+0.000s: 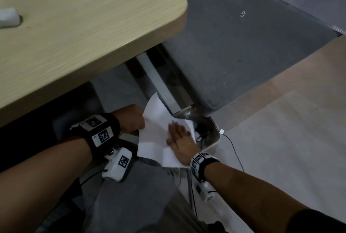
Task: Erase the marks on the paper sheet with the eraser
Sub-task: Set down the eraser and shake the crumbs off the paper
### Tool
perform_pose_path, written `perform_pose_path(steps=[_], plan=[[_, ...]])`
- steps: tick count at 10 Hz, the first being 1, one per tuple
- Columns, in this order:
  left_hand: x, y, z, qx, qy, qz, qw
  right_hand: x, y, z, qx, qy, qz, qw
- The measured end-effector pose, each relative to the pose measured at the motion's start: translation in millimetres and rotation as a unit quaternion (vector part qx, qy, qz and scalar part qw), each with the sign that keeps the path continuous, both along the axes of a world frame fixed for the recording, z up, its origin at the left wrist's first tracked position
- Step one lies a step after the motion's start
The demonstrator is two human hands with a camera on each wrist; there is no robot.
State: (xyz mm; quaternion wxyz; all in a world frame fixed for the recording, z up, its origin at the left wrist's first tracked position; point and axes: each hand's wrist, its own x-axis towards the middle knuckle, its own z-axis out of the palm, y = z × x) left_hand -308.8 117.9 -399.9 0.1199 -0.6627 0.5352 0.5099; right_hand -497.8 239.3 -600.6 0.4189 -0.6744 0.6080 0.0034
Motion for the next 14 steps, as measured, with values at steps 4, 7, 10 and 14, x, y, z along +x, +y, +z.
perform_pose_path(steps=[4, 7, 10, 14], plan=[[-1.0, 0.6, 5.6, -0.013, 0.01, 0.02, 1.0, -20.6, -30.2, 38.9, 0.084, 0.242, -0.123, 0.959], [-6.4, -5.6, 15.7, -0.017, -0.022, -0.037, 0.999, 46.8, -18.0, 59.1, -0.121, -0.176, -0.111, 0.971], [7.1, -3.0, 27.2, -0.047, 0.008, 0.015, 0.999, -31.8, -8.2, -16.6, 0.105, 0.245, 0.04, 0.963], [18.4, -5.3, 44.5, -0.07, 0.001, -0.053, 0.996, -30.8, -84.7, 111.6, -0.018, -0.207, -0.181, 0.961]])
